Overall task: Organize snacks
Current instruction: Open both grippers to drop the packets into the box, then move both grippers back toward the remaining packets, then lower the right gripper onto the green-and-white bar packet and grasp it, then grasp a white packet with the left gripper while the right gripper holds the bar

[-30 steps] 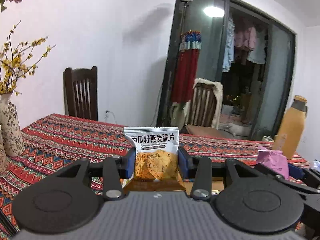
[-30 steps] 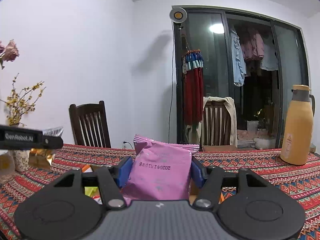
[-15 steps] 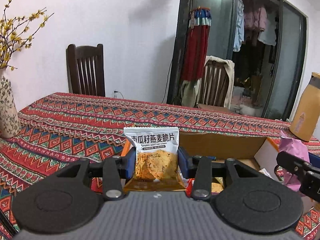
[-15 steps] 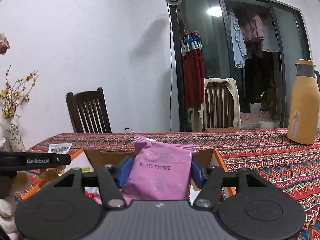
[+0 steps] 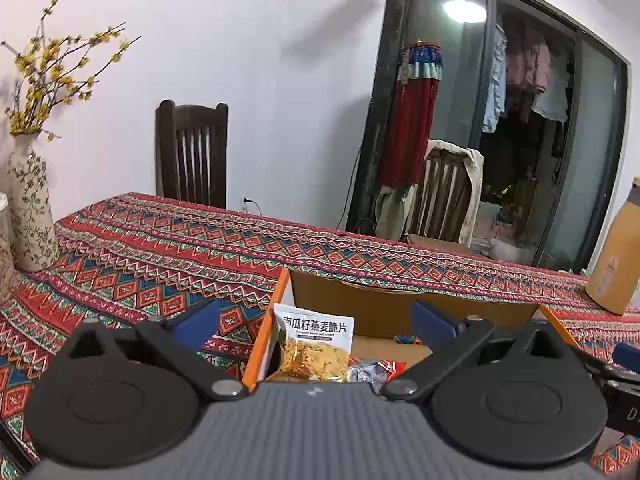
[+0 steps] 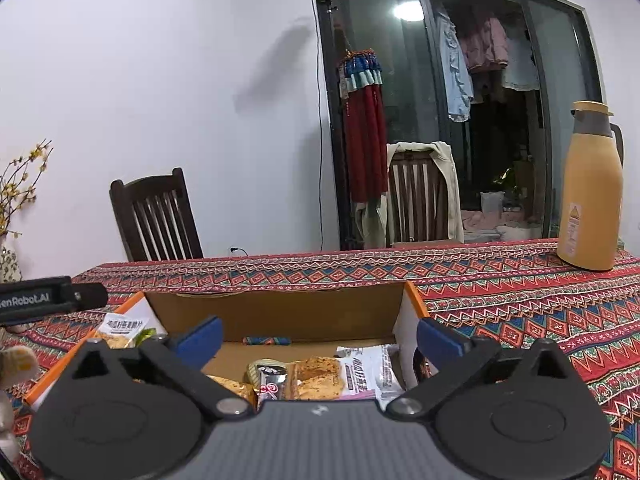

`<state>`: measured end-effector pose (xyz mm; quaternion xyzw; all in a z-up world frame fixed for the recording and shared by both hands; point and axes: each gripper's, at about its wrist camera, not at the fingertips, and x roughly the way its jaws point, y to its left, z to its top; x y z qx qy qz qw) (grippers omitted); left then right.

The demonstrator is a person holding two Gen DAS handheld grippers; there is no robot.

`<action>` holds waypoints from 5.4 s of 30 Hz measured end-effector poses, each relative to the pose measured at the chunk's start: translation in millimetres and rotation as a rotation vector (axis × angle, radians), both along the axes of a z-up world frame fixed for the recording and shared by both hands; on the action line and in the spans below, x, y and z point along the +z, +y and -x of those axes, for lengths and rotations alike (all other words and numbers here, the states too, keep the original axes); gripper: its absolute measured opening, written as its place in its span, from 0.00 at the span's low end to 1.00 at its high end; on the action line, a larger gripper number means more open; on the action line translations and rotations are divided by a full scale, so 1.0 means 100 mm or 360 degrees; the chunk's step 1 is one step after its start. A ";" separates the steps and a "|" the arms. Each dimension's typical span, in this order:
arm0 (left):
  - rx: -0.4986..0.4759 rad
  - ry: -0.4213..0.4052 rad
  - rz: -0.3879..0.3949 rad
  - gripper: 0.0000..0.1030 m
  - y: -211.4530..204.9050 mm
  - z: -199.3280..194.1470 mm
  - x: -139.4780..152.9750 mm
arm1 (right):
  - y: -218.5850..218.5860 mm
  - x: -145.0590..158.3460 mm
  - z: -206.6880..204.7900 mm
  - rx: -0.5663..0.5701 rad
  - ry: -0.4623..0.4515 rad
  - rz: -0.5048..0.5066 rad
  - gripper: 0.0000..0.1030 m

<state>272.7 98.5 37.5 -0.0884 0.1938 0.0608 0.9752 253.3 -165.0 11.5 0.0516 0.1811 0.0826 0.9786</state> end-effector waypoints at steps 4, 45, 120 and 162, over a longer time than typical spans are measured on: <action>0.0001 0.0011 0.0016 1.00 0.02 -0.01 0.00 | -0.02 0.00 0.00 -0.0029 0.0015 0.0001 1.00; -0.0075 -0.0034 -0.0032 1.00 0.16 1.49 0.11 | -0.25 0.20 1.51 0.0033 -0.0101 -0.0091 1.00; -0.0150 0.0152 -0.0040 1.00 0.36 2.45 -0.56 | 0.06 -0.56 1.78 0.0630 0.0449 0.0269 0.43; -0.0551 0.0510 -0.0272 0.46 -0.84 1.07 -0.75 | -0.58 -0.48 1.42 0.0242 0.0077 -0.0262 0.35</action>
